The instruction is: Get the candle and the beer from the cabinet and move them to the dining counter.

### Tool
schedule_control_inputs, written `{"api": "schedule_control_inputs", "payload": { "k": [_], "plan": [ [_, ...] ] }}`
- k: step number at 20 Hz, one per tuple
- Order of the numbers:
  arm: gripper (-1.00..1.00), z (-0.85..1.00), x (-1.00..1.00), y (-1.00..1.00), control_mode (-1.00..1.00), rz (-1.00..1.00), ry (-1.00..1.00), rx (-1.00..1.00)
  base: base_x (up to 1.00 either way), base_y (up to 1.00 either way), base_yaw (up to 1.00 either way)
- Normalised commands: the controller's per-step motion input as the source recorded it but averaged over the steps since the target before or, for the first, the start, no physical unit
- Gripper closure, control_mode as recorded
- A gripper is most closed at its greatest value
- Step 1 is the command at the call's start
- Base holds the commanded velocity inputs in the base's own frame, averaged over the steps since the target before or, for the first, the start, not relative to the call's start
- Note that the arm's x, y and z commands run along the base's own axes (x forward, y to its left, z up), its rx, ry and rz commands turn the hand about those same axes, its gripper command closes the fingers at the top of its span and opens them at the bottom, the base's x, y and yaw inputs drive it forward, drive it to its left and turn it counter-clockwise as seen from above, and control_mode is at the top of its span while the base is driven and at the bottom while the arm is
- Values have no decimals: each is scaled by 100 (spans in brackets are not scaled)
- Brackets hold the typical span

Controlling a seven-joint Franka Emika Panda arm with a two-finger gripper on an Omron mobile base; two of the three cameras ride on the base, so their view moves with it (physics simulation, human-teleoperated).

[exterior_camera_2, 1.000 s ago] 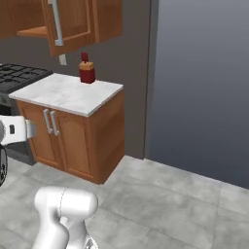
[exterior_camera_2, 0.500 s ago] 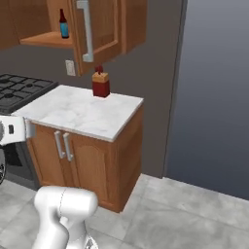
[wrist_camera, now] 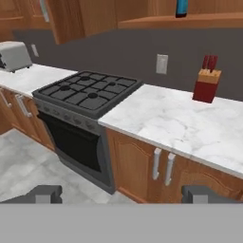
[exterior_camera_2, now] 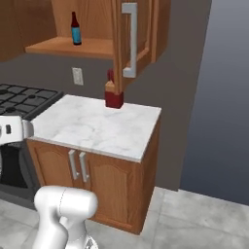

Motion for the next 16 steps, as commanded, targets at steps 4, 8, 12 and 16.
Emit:
{"api": "schedule_control_inputs", "payload": {
  "k": [4, 8, 12, 16],
  "plan": [
    [-100, 0, 0, 0, 100, 0, 0, 0, 61, 18, -20],
    [-100, 0, 0, 0, 100, 0, 0, 0, 47, 37, -22],
    [-100, 0, 0, 0, 100, 0, 0, 0, 44, 61, -20],
    [-100, 0, 0, 0, 100, 0, 0, 0, 46, 62, -17]
  ]
}}
